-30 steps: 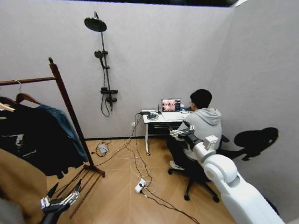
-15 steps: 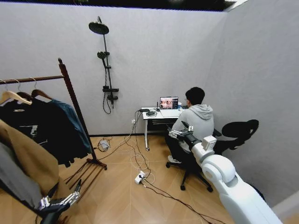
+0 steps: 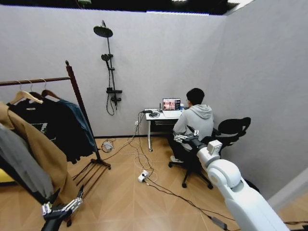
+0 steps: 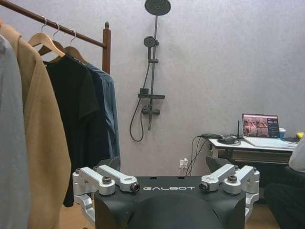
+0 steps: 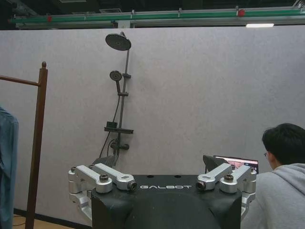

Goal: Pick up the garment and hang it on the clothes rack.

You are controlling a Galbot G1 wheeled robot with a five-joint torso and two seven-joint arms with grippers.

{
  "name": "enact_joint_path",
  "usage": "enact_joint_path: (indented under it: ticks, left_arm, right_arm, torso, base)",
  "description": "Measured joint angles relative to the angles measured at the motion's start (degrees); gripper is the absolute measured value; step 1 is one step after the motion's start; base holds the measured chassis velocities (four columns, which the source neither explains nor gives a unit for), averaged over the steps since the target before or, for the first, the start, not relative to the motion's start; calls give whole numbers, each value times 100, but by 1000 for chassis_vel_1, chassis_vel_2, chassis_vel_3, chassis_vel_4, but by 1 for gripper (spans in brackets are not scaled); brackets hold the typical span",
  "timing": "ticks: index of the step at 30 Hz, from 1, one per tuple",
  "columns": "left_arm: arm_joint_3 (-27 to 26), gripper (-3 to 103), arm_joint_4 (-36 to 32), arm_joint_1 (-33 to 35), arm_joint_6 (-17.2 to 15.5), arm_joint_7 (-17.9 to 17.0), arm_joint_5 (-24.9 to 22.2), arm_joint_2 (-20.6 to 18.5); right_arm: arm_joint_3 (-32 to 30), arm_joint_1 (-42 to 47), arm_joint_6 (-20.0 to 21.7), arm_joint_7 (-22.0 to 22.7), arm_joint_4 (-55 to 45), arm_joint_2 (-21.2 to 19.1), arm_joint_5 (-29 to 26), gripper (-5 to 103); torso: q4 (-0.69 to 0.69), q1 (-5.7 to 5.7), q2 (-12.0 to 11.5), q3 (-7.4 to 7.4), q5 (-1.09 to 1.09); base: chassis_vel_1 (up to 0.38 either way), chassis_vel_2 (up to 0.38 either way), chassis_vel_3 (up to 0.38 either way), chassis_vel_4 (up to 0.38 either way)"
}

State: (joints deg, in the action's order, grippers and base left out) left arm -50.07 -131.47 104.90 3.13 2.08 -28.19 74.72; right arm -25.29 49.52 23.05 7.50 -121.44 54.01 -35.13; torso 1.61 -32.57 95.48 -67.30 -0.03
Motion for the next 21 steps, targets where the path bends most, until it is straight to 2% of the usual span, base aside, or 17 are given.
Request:
enact_joint_path:
  ticks: [4, 7, 8, 16, 21]
  left_arm:
    - [0, 100, 0, 0, 0, 0, 1, 0]
    - [0, 100, 0, 0, 0, 0, 0, 0]
    - [0, 100, 0, 0, 0, 0, 0, 0]
    - [0, 100, 0, 0, 0, 0, 0, 0]
    - [0, 100, 0, 0, 0, 0, 0, 0]
  right_arm:
    - [-2, -8, -17, -17, 28, 0, 1, 100]
    - [-4, -14, -31, -35, 39, -1, 2, 100]
    - [-4, -17, -35, -43, 48, 0, 2, 100]
    - [23, -24, -57, -81, 84, 38, 25, 100]
    - [42, -36, -62, -89, 106, 62, 38, 100]
  torso:
    - [2, 0, 0, -1, 5]
    - [3, 0, 0, 0, -2]
    - [2, -1, 0, -1, 6]
    - [-1, -1, -1, -1, 0]
    - [2, -2, 0, -1, 2]
  base:
    - [184, -252, -267, 195]
    - [159, -245, -250, 171]
    - [230, -214, -232, 179]
    - [211, -204, -208, 206]
    - [207, -205, -211, 204]
